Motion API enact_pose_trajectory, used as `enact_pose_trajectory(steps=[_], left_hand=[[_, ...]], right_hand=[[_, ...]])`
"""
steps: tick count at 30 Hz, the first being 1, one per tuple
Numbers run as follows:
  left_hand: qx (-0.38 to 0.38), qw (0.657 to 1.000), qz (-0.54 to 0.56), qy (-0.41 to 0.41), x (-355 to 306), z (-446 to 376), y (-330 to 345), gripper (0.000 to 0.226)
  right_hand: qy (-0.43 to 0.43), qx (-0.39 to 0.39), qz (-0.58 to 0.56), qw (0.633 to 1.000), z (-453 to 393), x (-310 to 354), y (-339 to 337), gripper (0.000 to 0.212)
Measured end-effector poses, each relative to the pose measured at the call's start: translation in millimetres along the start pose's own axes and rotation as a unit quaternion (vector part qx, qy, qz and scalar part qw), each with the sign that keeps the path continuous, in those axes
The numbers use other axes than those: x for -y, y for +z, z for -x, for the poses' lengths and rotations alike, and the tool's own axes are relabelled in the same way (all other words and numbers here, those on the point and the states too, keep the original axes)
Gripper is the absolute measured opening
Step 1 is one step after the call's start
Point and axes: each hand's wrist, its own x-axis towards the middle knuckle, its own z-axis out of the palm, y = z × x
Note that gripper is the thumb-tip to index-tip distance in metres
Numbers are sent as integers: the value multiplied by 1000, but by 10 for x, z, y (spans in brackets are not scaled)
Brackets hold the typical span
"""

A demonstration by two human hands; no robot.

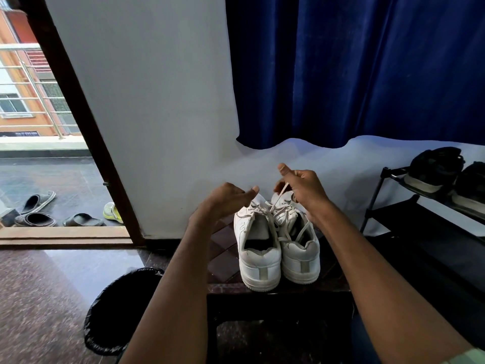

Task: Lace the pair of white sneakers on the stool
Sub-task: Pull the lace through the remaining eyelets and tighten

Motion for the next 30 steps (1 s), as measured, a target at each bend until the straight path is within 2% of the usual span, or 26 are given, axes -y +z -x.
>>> enact_pose_trajectory(steps=[2,3,4,5,7,8,10,12,15,17,20,21,22,23,25,26,28,30], left_hand=[[22,992,119,-27,-70,39,-21,53],[41,980,188,-57,-92,64,-36,50],[70,963,247,-84,-99,75,-42,45],[97,949,281,-102,-99,84,-48,38],[125,942,292,-103,-71,73,-48,31],[126,948,279,-90,-63,71,-43,26],[127,959,246,-57,-31,47,-30,5],[150,962,226,-27,40,8,6,24],[175,970,168,10,49,21,50,40],[177,977,121,21,32,17,89,43],[164,982,89,14,7,11,131,47],[159,983,88,6,-3,16,138,48],[154,984,89,-5,-7,19,146,49],[149,984,93,-14,-15,24,156,46],[148,984,94,-29,-37,54,160,30],[148,983,97,-38,-46,69,161,21],[149,981,108,-58,-46,78,166,10],[141,979,127,-79,-22,62,184,20]], right_hand=[[17,13,-55,998,6,10,0,49],[4,21,-33,999,-3,7,-15,46],[-27,36,57,997,-40,-19,-36,47],[-59,54,194,978,-67,-46,-51,46],[-87,95,423,897,-90,-85,-31,39],[-79,120,471,870,-79,-71,-18,42],[-62,155,461,872,-77,-67,5,56],[-45,162,356,919,-44,-47,-12,66],[-8,129,149,980,-22,-57,-11,59],[18,71,44,996,-25,-48,10,58],[52,18,-76,996,-19,24,-2,51],[42,22,-67,997,-14,44,-23,49],[14,38,5,999,-17,46,-50,49],[-22,52,135,989,-34,17,-75,48],[-57,81,365,926,-40,-10,-78,40],[-52,107,405,907,-40,-13,-73,38],[-36,156,374,913,-35,-7,-68,48],[-25,169,246,954,-10,56,-89,59]])
